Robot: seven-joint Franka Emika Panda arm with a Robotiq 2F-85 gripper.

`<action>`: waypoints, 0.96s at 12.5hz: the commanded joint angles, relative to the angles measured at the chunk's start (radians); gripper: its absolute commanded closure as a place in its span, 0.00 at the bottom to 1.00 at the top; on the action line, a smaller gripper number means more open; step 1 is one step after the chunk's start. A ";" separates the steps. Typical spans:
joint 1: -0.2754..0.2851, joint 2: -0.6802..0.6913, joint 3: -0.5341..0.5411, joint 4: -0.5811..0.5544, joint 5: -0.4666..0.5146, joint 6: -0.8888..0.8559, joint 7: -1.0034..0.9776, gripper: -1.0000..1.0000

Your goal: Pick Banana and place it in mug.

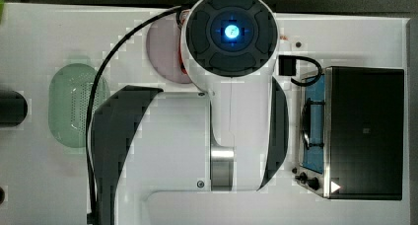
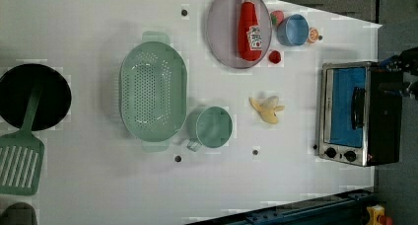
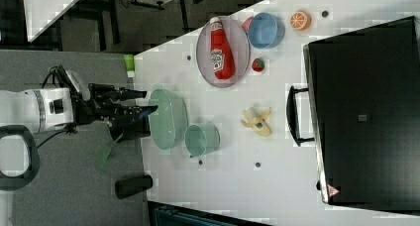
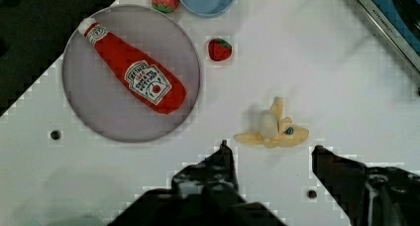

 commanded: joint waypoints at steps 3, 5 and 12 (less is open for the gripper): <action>-0.017 -0.282 -0.030 -0.095 0.011 -0.224 -0.036 0.00; -0.017 -0.271 -0.029 -0.129 0.011 -0.220 -0.038 0.00; -0.015 -0.169 -0.029 -0.395 0.011 0.128 -0.191 0.00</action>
